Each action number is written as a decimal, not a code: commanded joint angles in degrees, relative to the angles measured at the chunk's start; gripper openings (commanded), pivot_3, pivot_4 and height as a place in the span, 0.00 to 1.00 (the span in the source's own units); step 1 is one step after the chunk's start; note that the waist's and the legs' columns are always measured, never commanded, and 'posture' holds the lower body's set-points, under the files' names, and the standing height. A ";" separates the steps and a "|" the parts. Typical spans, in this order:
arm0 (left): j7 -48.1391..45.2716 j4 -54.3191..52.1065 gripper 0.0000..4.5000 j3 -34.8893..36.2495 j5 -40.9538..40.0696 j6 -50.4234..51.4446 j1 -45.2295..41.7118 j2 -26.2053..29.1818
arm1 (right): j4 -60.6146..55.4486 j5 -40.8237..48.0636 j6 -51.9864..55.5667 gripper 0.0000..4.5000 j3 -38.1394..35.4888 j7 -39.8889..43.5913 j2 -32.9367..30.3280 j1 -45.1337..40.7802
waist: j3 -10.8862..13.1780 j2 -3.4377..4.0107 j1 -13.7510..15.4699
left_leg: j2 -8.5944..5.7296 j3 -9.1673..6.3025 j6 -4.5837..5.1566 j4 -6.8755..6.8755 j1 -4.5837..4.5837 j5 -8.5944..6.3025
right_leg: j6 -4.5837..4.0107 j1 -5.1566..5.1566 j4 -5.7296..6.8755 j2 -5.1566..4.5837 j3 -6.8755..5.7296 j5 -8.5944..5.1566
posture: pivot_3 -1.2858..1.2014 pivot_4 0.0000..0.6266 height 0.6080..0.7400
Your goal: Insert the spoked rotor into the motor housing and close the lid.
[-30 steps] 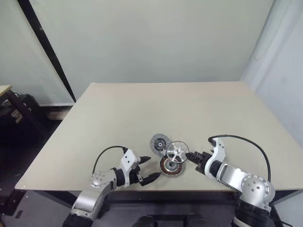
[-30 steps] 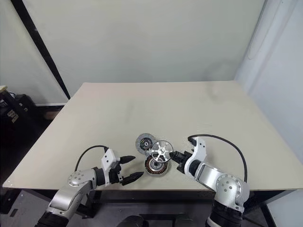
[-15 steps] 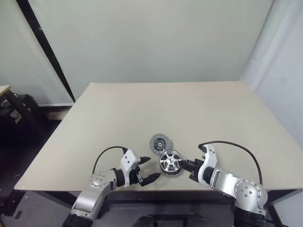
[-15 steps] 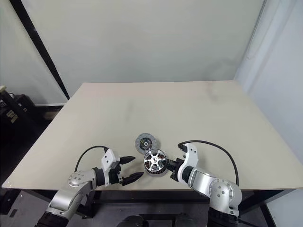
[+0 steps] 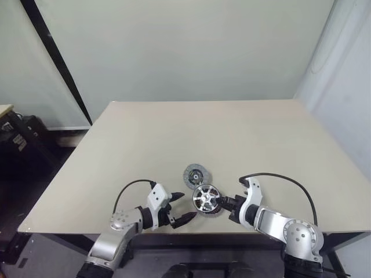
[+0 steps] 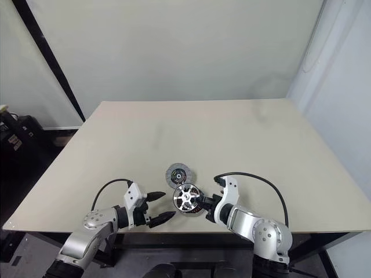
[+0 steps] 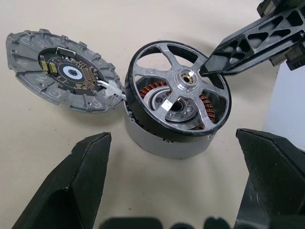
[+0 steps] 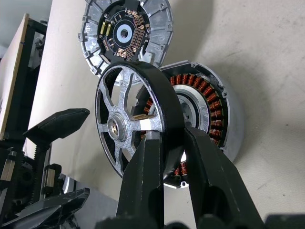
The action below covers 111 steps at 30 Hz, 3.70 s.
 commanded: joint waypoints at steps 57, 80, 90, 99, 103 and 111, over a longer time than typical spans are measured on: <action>0.42 -1.79 1.00 1.27 -0.52 -0.34 0.13 0.71 | -4.57 0.77 -2.50 0.08 6.83 3.99 -0.21 2.43 | -0.02 -0.04 0.01 | 0.00 -0.01 0.01 0.06 0.02 0.01 | 0.01 0.04 0.02 0.00 0.00 0.01 | 0.52 0.00 1.00; 0.08 -1.74 1.00 1.23 -0.49 -0.30 -0.02 1.03 | -0.44 14.27 -2.08 0.08 -4.51 -2.77 3.34 -0.20 | -0.03 -0.03 0.05 | -0.03 0.01 0.02 0.09 0.01 0.01 | 0.01 0.07 0.03 -0.01 0.01 0.01 | 0.52 0.00 1.00; 0.04 -1.60 1.00 1.24 -0.46 -0.17 -0.19 1.22 | 1.52 21.28 -3.46 0.08 -6.55 -6.58 2.23 -0.57 | -0.03 -0.02 0.04 | -0.03 0.01 0.03 0.09 0.01 0.02 | 0.01 0.07 0.03 0.00 0.00 0.00 | 0.52 0.00 1.00; 0.16 -1.18 1.00 1.17 -0.42 -0.27 -0.46 1.00 | 1.13 25.37 -3.50 0.08 -5.43 -7.95 -0.64 -0.22 | -0.03 -0.02 0.00 | 0.00 0.02 0.03 0.08 0.02 0.02 | 0.00 0.06 0.03 0.02 0.01 0.00 | 0.52 0.00 1.00; 0.22 -1.16 1.00 1.14 -0.42 -0.32 -0.56 0.87 | 1.63 24.59 -4.58 0.08 -5.07 -8.23 -2.08 -0.35 | -0.03 -0.02 0.01 | -0.01 0.03 0.03 0.08 0.01 0.02 | 0.00 0.06 0.03 0.01 0.01 0.00 | 0.52 0.00 1.00; 0.31 -1.45 1.00 1.24 -0.36 -0.39 -0.36 0.98 | 2.16 23.61 -4.61 0.08 -3.42 -7.93 -4.91 0.76 | -0.03 -0.02 0.01 | -0.01 0.07 0.04 0.08 0.01 0.02 | 0.00 0.07 0.03 0.01 0.00 0.00 | 0.52 0.00 1.00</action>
